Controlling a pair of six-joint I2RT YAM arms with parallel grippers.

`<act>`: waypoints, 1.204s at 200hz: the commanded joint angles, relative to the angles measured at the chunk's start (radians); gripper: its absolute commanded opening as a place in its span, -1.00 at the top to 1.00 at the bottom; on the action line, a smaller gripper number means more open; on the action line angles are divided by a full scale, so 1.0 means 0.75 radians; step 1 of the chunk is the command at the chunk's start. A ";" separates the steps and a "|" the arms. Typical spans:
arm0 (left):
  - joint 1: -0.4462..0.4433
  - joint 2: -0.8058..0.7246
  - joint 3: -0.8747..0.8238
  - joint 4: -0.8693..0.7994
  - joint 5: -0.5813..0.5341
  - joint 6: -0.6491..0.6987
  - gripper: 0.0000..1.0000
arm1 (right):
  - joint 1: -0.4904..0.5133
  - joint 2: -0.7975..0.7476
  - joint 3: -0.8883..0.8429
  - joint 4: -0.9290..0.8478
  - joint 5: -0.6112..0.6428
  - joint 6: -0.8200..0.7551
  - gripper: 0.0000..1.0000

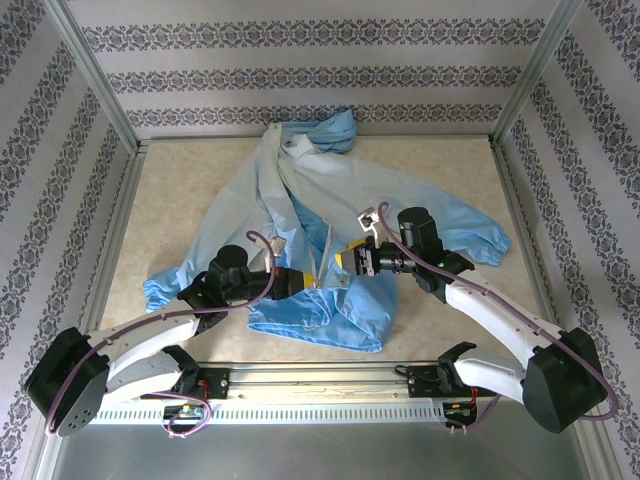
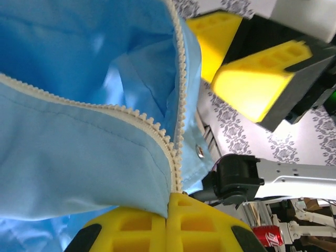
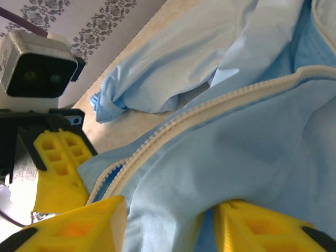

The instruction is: Zip up the jacket

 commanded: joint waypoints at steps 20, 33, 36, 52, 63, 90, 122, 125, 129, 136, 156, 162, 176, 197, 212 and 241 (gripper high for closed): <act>0.005 -0.001 0.148 -0.402 0.019 0.013 1.00 | 0.003 0.036 0.024 -0.027 0.108 -0.051 -0.11; 0.008 0.009 0.196 -0.487 0.012 0.009 1.00 | 0.023 0.023 0.038 -0.073 0.167 -0.087 -0.13; 0.008 0.013 0.207 -0.504 0.011 0.009 1.00 | 0.030 0.018 0.043 -0.089 0.186 -0.097 -0.14; 0.008 0.037 0.269 -0.592 0.013 0.010 1.00 | 0.071 -0.012 0.074 -0.175 0.300 -0.146 -0.18; 0.008 0.052 0.307 -0.648 0.007 0.012 1.00 | 0.101 -0.035 0.093 -0.236 0.380 -0.170 -0.21; 0.008 0.062 0.387 -0.785 -0.037 0.023 1.00 | 0.175 -0.067 0.155 -0.402 0.530 -0.203 -0.27; 0.008 0.086 0.454 -0.901 -0.071 0.014 1.00 | 0.257 -0.152 0.147 -0.477 0.637 -0.208 -0.20; 0.006 0.089 0.460 -0.909 -0.073 0.013 1.00 | 0.265 -0.160 0.149 -0.483 0.644 -0.205 -0.17; 0.006 0.093 0.466 -0.920 -0.078 0.010 1.00 | 0.277 -0.172 0.151 -0.491 0.653 -0.203 -0.13; 0.006 0.097 0.475 -0.935 -0.087 0.005 1.00 | 0.301 -0.188 0.158 -0.500 0.660 -0.198 -0.04; 0.002 0.108 0.498 -0.969 -0.113 -0.013 1.00 | 0.390 -0.209 0.164 -0.494 0.652 -0.182 0.38; 0.001 0.117 0.505 -0.976 -0.118 -0.016 1.00 | 0.411 -0.206 0.162 -0.484 0.642 -0.173 0.44; -0.004 0.141 0.526 -0.992 -0.120 -0.018 1.00 | 0.468 -0.186 0.154 -0.447 0.599 -0.146 0.57; -0.014 0.177 0.551 -0.993 -0.123 -0.028 1.00 | 0.551 -0.141 0.130 -0.369 0.521 -0.124 0.53; -0.019 0.201 0.571 -0.993 -0.123 -0.032 1.00 | 0.605 -0.115 0.104 -0.312 0.497 -0.133 0.19; -0.032 0.231 0.602 -0.982 -0.118 -0.039 1.00 | 0.632 -0.088 0.023 -0.175 0.449 -0.170 -0.12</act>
